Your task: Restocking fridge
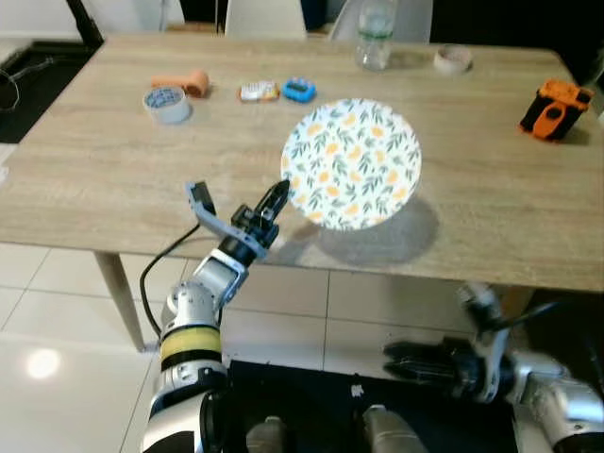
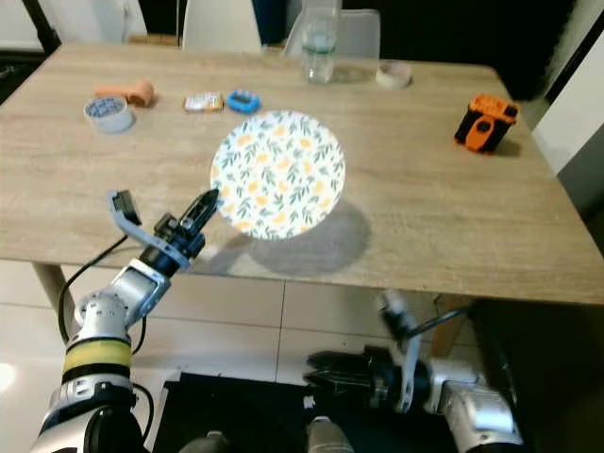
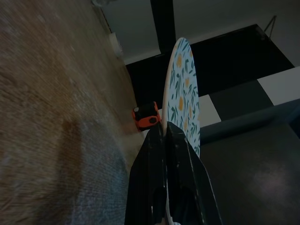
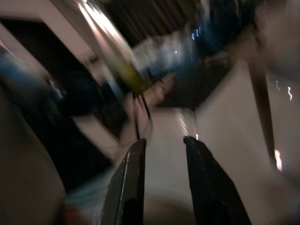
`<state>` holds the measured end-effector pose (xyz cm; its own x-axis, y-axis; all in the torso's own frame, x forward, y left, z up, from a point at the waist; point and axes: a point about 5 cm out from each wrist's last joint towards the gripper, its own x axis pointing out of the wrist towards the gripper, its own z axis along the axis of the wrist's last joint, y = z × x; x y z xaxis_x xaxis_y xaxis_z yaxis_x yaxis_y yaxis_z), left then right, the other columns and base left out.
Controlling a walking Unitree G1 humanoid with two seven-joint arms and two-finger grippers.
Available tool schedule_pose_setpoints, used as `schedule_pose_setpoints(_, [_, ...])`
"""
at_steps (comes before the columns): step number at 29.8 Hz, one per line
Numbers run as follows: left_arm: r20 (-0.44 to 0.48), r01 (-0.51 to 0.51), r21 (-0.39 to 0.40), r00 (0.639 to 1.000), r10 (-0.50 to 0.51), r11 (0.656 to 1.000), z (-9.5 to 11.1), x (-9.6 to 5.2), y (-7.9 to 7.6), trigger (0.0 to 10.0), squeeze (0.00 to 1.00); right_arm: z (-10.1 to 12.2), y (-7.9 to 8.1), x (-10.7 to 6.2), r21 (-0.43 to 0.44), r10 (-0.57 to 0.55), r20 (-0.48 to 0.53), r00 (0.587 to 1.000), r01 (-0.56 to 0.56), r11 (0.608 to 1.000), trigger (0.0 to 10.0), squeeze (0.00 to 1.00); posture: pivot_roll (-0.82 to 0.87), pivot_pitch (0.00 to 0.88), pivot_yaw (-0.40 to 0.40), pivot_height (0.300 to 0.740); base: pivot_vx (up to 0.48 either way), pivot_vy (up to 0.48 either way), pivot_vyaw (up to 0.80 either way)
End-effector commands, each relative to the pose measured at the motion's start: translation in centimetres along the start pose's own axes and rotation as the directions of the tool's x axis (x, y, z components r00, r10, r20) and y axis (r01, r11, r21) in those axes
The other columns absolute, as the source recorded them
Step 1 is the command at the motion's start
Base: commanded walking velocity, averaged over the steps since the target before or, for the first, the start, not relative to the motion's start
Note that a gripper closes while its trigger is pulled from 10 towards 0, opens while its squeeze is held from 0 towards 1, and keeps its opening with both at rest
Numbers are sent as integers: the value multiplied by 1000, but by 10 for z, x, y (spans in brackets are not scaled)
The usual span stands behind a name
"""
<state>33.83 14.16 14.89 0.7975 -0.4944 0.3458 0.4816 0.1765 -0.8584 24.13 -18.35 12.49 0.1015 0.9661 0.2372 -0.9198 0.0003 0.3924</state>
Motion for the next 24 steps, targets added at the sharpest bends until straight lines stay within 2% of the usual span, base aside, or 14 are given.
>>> schedule_pose_setpoints(1, [-1, -4, -11, 1000, 3, 1000, 0, -4, 0, 10000, 0, 20, 5, 2, -28, 34, 110, 993, -31, 999, 10000, 0, -55, 117, -4, 740, 0, 0, 0])
schedule_pose_setpoints(2, [-1, -4, -11, 1000, 3, 1000, 0, -4, 0, 10000, 0, 20, 5, 2, -28, 34, 110, 993, -31, 999, 10000, 0, -55, 117, -4, 740, 0, 0, 0])
schedule_pose_setpoints(6, [-5, 7, -14, 1000, -7, 1000, -2, -4, -3, 10000, 0, 53, -2, 5, -128, -23, 284, 958, 62, 990, 10000, 0, -51, 117, -5, 740, 0, 0, 0])
schedule_pose_setpoints(7, [-6, 17, -17, 1000, -17, 1000, -4, -3, -4, 10000, 0, 68, -11, 5, -168, -91, 358, 929, 160, 973, 10000, 0, -51, 117, -5, 740, 0, 0, 0])
schedule_pose_setpoints(9, [-6, 17, -17, 1000, -17, 1000, -4, -3, -4, 10000, 0, 68, -11, 5, -168, -91, 358, 929, 160, 973, 10000, 0, -51, 117, -5, 740, 0, 0, 0])
schedule_pose_setpoints(10, [-13, 32, -20, 999, -33, 999, -7, -2, -6, 10000, 0, 93, -25, 5, -170, -201, 505, 840, 325, 931, 10000, 0, -49, 114, -8, 740, 0, 0, 0])
schedule_pose_setpoints(11, [-13, 32, -20, 999, -33, 999, -7, -2, -6, 10000, 0, 93, -25, 5, -170, -201, 505, 840, 325, 931, 10000, 0, -49, 114, -8, 740, 0, 0, 0])
schedule_pose_setpoints(12, [-16, 39, -20, 999, -39, 999, -8, -2, -7, 10000, 0, 103, -29, 4, -146, -234, 561, 794, 374, 916, 10000, 0, -49, 114, -8, 740, 0, 0, 0])
schedule_pose_setpoints(13, [-17, 42, -20, 999, -42, 999, -9, -2, -8, 10000, 0, 107, -31, 3, -125, -258, 586, 768, 401, 908, 10000, 27, -46, 113, -9, 740, 0, 0, 0])
schedule_pose_setpoints(14, [-17, 42, -20, 999, -42, 999, -9, -2, -8, 10000, 0, 107, -31, 3, -125, -258, 586, 768, 401, 908, 10000, 27, -46, 113, -9, 740, 0, 0, 0])
schedule_pose_setpoints(15, [-16, 51, -20, 999, -52, 998, -8, -1, -10, 10000, 0, 109, -37, 3, -101, -306, 582, 753, 441, 892, 10000, 878, -44, 113, -8, 740, 0, 0, 0])
schedule_pose_setpoints(16, [-16, 60, -20, 998, -60, 998, -8, -1, -11, 10000, 0, 109, -41, 5, -93, -339, 573, 746, 470, 877, 10000, 1000, -44, 113, -8, 740, 0, 0, 0])
schedule_pose_setpoints(24, [-29, 106, -16, 994, -107, 994, -9, 2, -20, 10000, 0, 107, -64, 28, -8, -456, 569, 684, 559, 829, 10000, 1000, -45, 111, -9, 740, 0, 0, 0])
